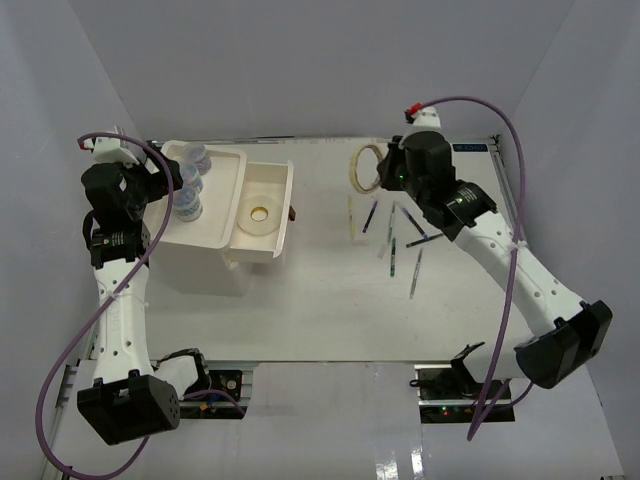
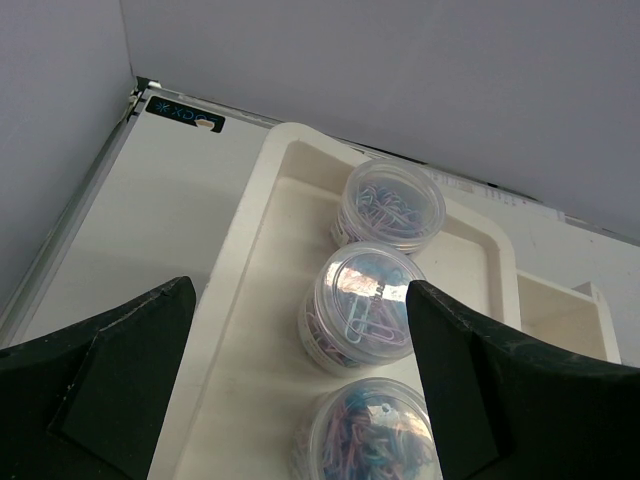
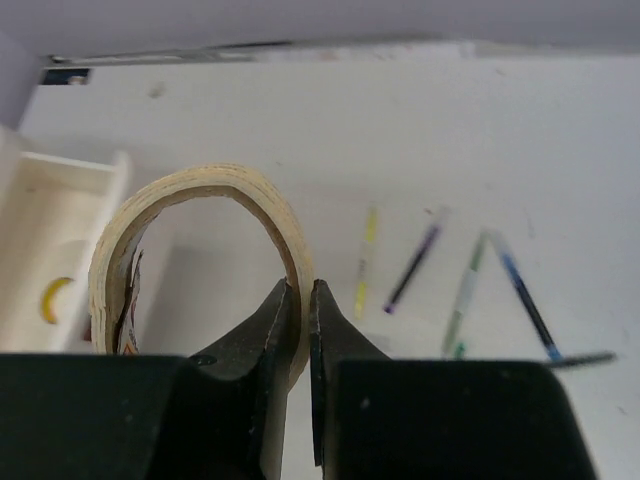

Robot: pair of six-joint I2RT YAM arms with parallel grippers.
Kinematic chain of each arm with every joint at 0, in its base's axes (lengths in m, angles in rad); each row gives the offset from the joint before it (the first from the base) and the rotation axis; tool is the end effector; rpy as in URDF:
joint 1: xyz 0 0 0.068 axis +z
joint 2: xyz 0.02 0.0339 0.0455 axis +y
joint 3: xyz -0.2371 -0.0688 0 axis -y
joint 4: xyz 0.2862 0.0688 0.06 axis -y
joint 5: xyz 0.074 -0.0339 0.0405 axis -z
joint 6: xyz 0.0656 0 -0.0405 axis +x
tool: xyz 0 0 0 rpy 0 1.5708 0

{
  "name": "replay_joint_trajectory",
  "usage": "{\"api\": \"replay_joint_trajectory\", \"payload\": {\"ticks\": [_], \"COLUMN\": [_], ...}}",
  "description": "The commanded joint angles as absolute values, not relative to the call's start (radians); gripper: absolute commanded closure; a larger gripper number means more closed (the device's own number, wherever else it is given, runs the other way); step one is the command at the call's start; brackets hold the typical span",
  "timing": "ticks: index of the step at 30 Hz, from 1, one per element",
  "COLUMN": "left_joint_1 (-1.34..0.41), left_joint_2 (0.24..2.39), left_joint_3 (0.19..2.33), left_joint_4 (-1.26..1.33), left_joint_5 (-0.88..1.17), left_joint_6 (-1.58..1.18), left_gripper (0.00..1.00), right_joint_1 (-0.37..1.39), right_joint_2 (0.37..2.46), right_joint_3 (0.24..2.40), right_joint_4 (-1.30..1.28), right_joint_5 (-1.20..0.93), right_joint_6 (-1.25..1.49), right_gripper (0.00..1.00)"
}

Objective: Sort the stationery into containers
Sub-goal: Pick up the stationery from the center of the board, then place the stationery in the drawer, then close the drawer in the storage box.

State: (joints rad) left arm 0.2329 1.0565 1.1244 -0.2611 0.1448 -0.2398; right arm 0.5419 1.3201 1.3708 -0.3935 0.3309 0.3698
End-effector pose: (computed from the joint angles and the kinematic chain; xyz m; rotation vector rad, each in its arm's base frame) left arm 0.3147 0.0649 0.3725 -0.3101 1.7364 -0.1327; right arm 0.3298 0.1737 0.3719 0.0593 1.9048 0.3036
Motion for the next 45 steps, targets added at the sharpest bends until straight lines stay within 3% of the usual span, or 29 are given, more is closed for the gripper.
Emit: {"api": "replay_joint_trajectory", "payload": {"ticks": [1,6,13,17,20,23,32,39,45], "left_joint_1": [0.238,0.238,0.238,0.238,0.238,0.239,0.238,0.239,0.239], "left_joint_2": [1.034,1.031,1.029,1.029,1.031,1.029,1.031,1.035,1.042], "left_joint_3": [1.118,1.117,1.117,1.118,1.12,1.12,1.123,1.121,1.117], "left_joint_4": [-0.25,-0.247,-0.249,-0.249,-0.253,-0.253,-0.253,-0.247,-0.244], "left_joint_5": [0.15,0.141,0.141,0.14,0.138,0.135,0.138,0.149,0.126], "left_joint_6": [-0.247,-0.241,-0.239,-0.238,-0.236,-0.236,-0.236,-0.235,-0.21], "left_gripper": [0.03,0.02,0.02,0.02,0.02,0.02,0.02,0.02,0.02], "right_joint_1": [0.675,0.848,0.914,0.925,0.925,0.925,0.885,0.732,0.698], "right_joint_2": [1.439,1.676,1.858,1.919,1.936,1.925,1.683,1.5,1.612], "right_joint_3": [1.54,1.829,1.965,2.012,2.016,2.008,1.682,1.396,1.445], "right_joint_4": [-0.417,-0.43,-0.362,-0.37,-0.368,-0.37,-0.293,-0.158,-0.15], "right_joint_5": [0.322,0.348,0.334,0.341,0.33,0.321,0.338,-0.122,-0.397], "right_joint_6": [0.334,0.314,0.36,0.362,0.357,0.347,0.135,-0.104,-0.311], "right_gripper": [0.89,0.86,0.82,0.71,0.57,0.5,0.49,0.5,0.48]}}
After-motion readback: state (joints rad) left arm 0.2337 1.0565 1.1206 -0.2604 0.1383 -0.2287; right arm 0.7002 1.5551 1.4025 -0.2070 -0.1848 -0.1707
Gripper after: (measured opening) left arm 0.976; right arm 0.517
